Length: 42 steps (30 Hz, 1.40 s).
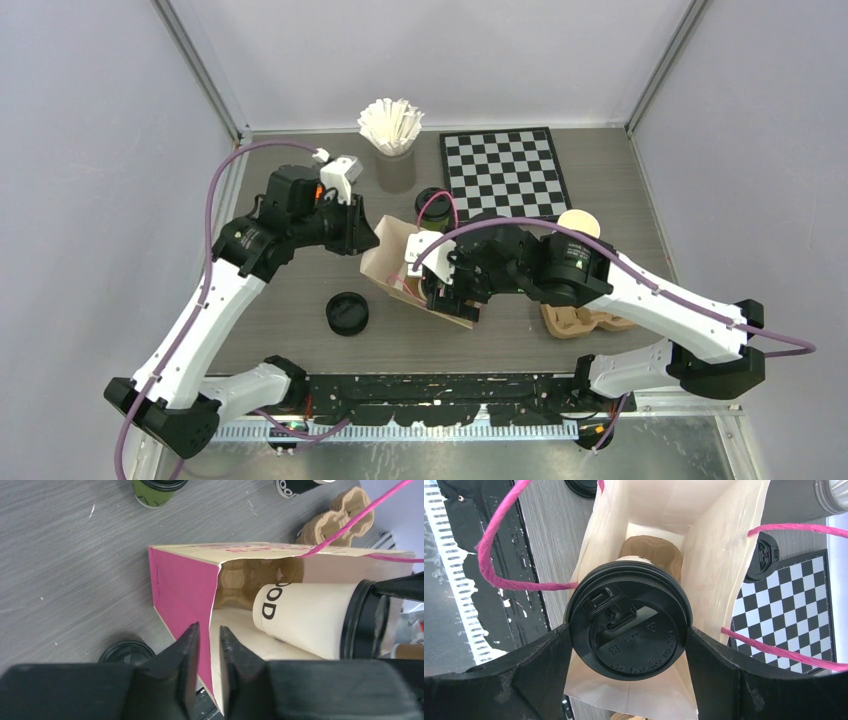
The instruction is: Pack the takeout coffee
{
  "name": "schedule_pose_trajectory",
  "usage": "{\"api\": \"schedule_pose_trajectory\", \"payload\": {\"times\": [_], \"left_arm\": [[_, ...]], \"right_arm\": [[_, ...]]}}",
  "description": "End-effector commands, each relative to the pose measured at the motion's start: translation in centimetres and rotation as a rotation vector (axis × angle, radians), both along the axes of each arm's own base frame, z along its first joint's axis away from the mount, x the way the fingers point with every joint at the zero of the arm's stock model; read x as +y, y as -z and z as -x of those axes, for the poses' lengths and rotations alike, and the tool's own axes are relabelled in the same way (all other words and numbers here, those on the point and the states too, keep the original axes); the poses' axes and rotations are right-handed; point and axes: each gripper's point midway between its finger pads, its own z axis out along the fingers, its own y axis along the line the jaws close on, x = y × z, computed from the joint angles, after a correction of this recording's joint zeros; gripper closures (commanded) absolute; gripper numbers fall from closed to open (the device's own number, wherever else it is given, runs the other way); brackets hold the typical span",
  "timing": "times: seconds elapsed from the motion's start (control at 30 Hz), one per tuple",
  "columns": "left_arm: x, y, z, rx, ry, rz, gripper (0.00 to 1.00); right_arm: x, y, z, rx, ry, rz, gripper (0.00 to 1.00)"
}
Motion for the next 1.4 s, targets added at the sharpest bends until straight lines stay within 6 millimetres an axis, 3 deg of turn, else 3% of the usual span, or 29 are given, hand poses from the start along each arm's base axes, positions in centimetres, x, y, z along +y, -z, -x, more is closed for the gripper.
{"api": "schedule_pose_trajectory", "payload": {"times": [0.0,0.07,0.1,0.37,0.53,0.8,1.07,1.37], "left_arm": [[-1.0,-1.6,0.0,-0.137,0.085,0.067,0.87],[-1.1,-1.9,0.1,-0.179,0.098,0.092,0.99],[-1.3,-1.9,0.2,-0.192,0.109,0.103,1.0],[-3.0,-3.7,0.5,-0.316,0.227,0.194,1.0],[-3.6,-5.3,-0.5,-0.447,0.245,0.235,1.0],[-3.1,-3.5,0.5,-0.428,0.259,0.211,1.0],[-0.6,-1.5,2.1,-0.316,0.14,0.154,0.69],[1.0,0.1,3.4,-0.16,0.05,0.103,0.55]], "right_arm": [[-0.3,-1.3,-0.2,-0.037,0.013,-0.033,0.32],[-0.2,-1.7,-0.6,-0.059,0.023,-0.033,0.31],[-0.2,-1.9,-0.9,-0.072,0.03,-0.029,0.31],[0.3,-3.4,-3.3,-0.169,0.047,-0.008,0.3],[0.2,-3.7,-4.9,-0.196,0.048,0.02,0.3],[-0.7,-1.1,-3.8,-0.167,0.016,0.033,0.31],[-0.6,0.3,-3.7,-0.166,-0.011,0.063,0.31],[-0.5,1.6,-3.3,-0.155,-0.038,0.098,0.32]]}}
